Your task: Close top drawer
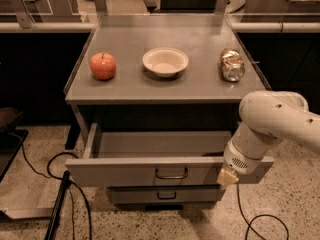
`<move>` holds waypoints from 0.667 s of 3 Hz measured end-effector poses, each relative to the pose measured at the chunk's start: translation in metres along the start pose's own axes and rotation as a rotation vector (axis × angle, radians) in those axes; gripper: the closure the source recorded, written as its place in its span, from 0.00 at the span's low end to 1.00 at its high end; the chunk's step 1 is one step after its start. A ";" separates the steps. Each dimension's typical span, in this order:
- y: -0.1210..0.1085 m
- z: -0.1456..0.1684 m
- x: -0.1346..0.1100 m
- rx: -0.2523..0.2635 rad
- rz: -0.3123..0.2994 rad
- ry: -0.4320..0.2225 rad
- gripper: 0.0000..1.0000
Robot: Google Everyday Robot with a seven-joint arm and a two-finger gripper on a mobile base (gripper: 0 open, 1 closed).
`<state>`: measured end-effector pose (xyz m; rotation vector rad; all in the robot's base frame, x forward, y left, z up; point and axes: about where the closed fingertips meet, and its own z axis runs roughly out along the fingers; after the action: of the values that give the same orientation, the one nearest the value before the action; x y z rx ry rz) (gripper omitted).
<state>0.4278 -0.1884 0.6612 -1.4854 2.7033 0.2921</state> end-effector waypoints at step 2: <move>-0.008 -0.001 -0.007 0.022 -0.014 -0.002 0.82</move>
Offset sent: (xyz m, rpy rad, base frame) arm 0.0096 0.0013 0.0004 -0.0085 -0.0197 0.0094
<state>0.4386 -0.1869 0.6616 -1.4969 2.6842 0.2620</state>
